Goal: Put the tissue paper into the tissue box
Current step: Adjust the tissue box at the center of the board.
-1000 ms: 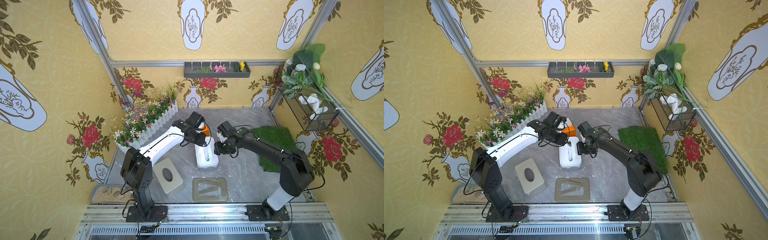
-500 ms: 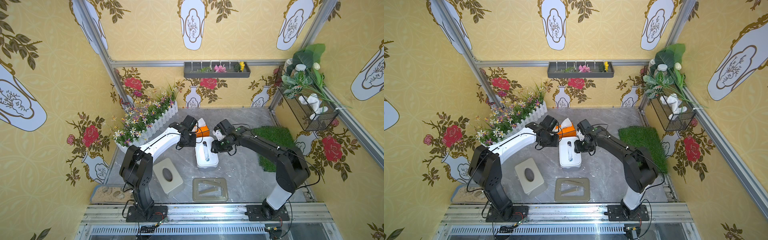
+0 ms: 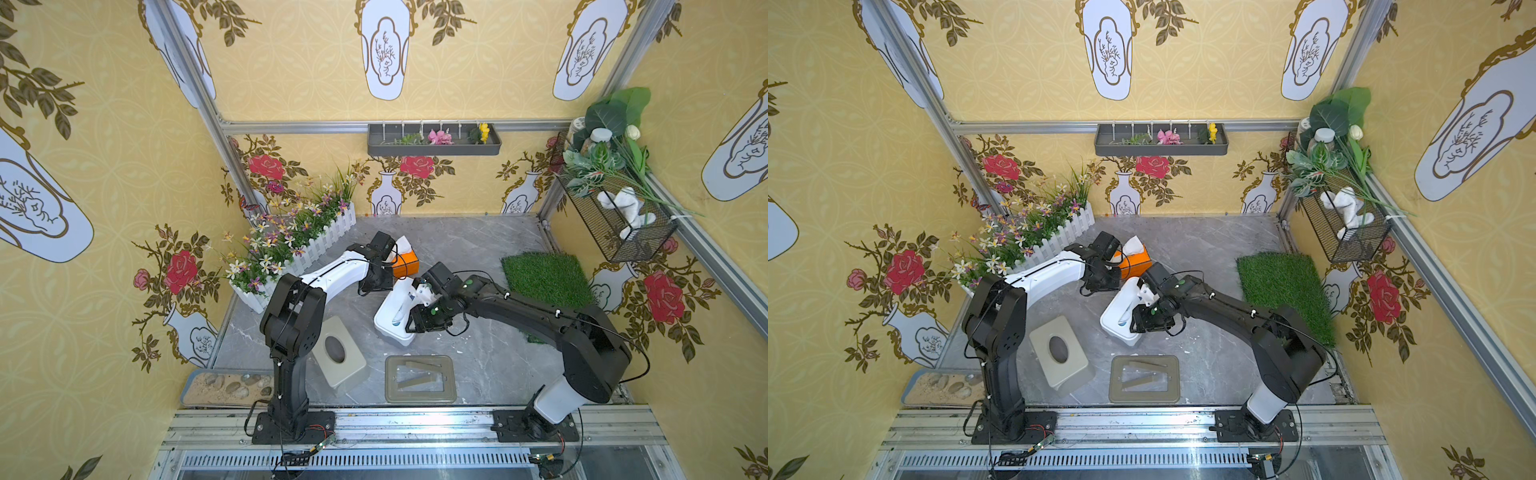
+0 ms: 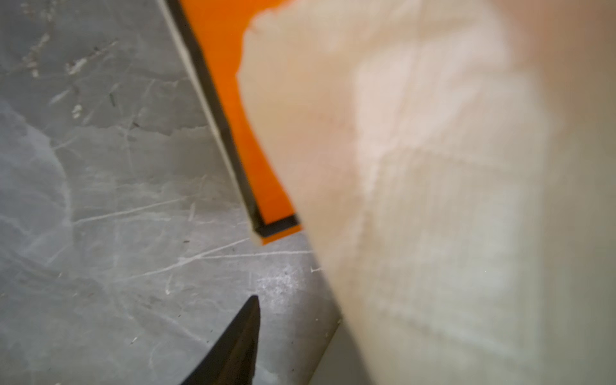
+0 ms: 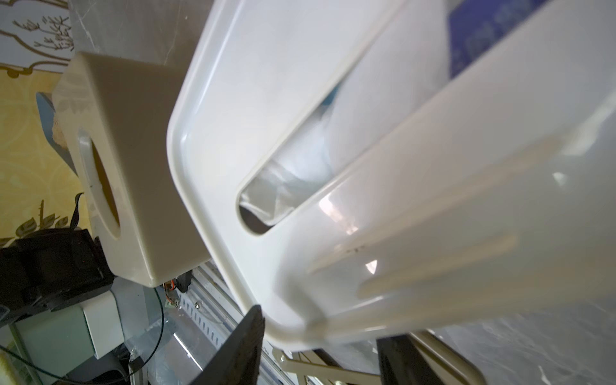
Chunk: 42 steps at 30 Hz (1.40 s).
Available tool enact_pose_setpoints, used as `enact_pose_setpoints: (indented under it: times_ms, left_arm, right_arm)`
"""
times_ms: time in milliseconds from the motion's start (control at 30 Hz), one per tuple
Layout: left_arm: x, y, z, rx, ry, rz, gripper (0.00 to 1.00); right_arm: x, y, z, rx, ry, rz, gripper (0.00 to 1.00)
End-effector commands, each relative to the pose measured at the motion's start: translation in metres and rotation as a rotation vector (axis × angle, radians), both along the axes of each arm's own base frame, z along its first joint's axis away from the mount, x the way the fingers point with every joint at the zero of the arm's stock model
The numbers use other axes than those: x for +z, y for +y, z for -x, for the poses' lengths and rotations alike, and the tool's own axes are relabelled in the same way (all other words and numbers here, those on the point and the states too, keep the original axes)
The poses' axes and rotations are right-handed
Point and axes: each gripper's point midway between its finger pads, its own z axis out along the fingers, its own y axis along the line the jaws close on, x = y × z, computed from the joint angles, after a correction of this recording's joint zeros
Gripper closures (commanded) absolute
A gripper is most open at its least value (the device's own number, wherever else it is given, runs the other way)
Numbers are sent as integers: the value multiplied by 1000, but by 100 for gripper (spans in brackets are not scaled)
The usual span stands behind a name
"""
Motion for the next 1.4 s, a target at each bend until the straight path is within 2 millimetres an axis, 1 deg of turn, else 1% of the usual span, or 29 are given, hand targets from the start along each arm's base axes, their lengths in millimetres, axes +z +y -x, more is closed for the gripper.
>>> enact_pose_setpoints:
  times_ms: [0, 67, 100, 167, 200, 233, 267, 300, 367, 433, 533, 633, 667, 733, 800, 900, 967, 1067, 1233, 1367]
  left_arm:
    - [-3, -15, -5, -72, -14, 47, 46]
    - [-3, -21, -6, -93, -16, 64, 46]
    - [-3, -23, -6, -101, -18, 70, 45]
    - [0, -27, -8, -114, -34, 76, 45]
    - [3, -28, -9, -114, -45, 67, 45]
    - [5, -27, -10, -111, -53, 61, 45]
    - [9, -24, -11, -101, -66, 51, 45]
    - [14, -20, -11, -87, -79, 43, 45]
    - [25, -10, -11, -60, -107, 21, 43]
    - [35, 0, -9, -34, -122, 15, 41]
    - [47, 12, -1, -13, -131, 14, 39]
    - [52, 21, 12, -2, -121, 14, 38]
    - [54, 23, 18, 1, -116, 22, 38]
    - [57, 26, 28, 3, -107, 34, 38]
    - [59, 26, 39, 6, -94, 58, 38]
    - [58, 27, 56, 7, -78, 68, 38]
    - [56, 25, 66, -2, -68, 68, 39]
    - [54, 20, 80, -24, -49, 59, 39]
    - [50, 14, 95, -48, -35, 57, 40]
    - [49, 16, 100, -53, -43, 60, 40]
  right_arm:
    - [9, -4, 6, -2, -15, 19, 46]
    - [18, -23, 1, -29, -71, 88, 46]
    - [28, -34, -4, -44, -111, 115, 46]
    - [48, -49, -17, -54, -193, 148, 45]
    - [59, -52, -23, -45, -230, 153, 45]
    - [67, -52, -26, -23, -253, 160, 44]
    - [72, -50, -29, 18, -272, 175, 44]
    - [73, -47, -30, 58, -277, 194, 44]
    - [69, -41, -30, 126, -261, 235, 45]
    - [60, -35, -30, 192, -254, 282, 47]
    - [48, -25, -30, 290, -274, 337, 49]
    - [37, -14, -31, 375, -297, 372, 50]
    - [35, -10, -34, 390, -305, 378, 50]
    - [30, -10, -45, 373, -306, 411, 52]
    - [25, -9, -55, 352, -302, 434, 53]
    - [17, -8, -64, 339, -290, 462, 54]
    - [14, -7, -67, 341, -291, 464, 54]
    - [8, -10, -76, 301, -269, 458, 54]
    - [4, -7, -84, 301, -271, 397, 53]
    - [0, -5, -86, 326, -275, 370, 53]
